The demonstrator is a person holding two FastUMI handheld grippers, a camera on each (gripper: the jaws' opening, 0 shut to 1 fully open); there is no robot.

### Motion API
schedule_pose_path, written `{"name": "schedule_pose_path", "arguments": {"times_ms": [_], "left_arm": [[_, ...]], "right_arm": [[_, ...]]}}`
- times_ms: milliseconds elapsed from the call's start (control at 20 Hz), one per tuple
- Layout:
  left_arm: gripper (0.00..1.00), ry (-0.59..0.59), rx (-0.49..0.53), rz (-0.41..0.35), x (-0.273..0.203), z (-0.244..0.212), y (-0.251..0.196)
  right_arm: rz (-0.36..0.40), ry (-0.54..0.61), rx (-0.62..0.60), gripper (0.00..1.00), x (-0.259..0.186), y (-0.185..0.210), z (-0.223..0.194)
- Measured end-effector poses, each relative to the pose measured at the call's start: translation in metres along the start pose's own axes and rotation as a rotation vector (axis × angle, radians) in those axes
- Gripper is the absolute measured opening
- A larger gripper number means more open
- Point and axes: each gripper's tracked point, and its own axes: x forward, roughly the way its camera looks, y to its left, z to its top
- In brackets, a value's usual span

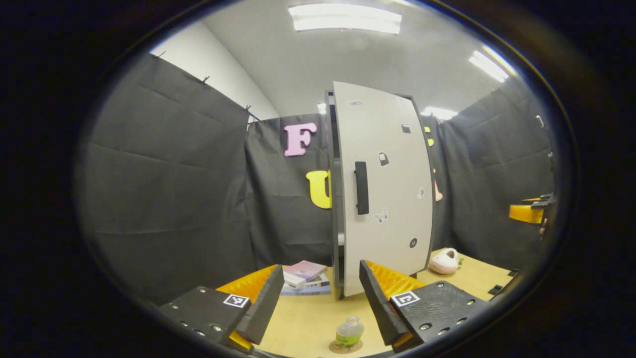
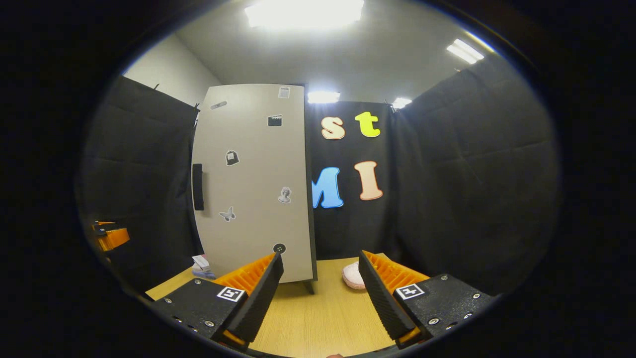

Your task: Open the cabinet door with the right hand, grasp the bottle in the cabinet with the left hand and place it on the coaster, then close the cabinet door with the right hand.

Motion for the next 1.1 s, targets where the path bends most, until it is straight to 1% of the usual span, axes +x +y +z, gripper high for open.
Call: {"name": "schedule_pose_path", "arguments": {"times_ms": [150, 200, 250, 700, 750, 850, 900, 1050, 1100], "left_arm": [[0.87, 0.001, -0.004, 0.0, -0.001, -0.002, -0.001], [0.91, 0.001, -0.004, 0.0, -0.002, -0.002, -0.002], [0.88, 0.001, -0.003, 0.0, -0.002, -0.002, -0.001], [0.87, 0.0, 0.004, 0.012, -0.009, 0.0, 0.007], [0.91, -0.002, 0.003, 0.013, -0.01, 0.001, 0.007], [0.91, -0.005, 0.005, 0.018, -0.013, 0.002, 0.01], [0.88, -0.007, 0.004, 0.02, -0.014, 0.002, 0.011], [0.88, -0.012, 0.005, 0.024, -0.016, 0.004, 0.013], [0.91, -0.013, 0.005, 0.025, -0.016, 0.003, 0.014]], "right_arm": [[-0.016, -0.009, 0.003, 0.94, -0.006, -0.006, 0.005], [-0.018, -0.013, 0.0, 0.94, -0.007, -0.007, 0.006], [-0.018, -0.018, -0.002, 0.94, -0.008, -0.007, 0.007], [-0.009, -0.018, -0.006, 0.94, -0.014, -0.002, 0.006], [-0.008, -0.02, -0.006, 0.94, -0.014, -0.001, 0.005], [-0.005, -0.025, -0.011, 0.94, -0.014, 0.001, 0.007], [-0.004, -0.027, -0.014, 0.94, -0.014, 0.001, 0.008], [0.0, -0.032, -0.016, 0.94, -0.015, 0.003, 0.01], [0.0, -0.035, -0.017, 0.94, -0.016, 0.002, 0.01]]}}
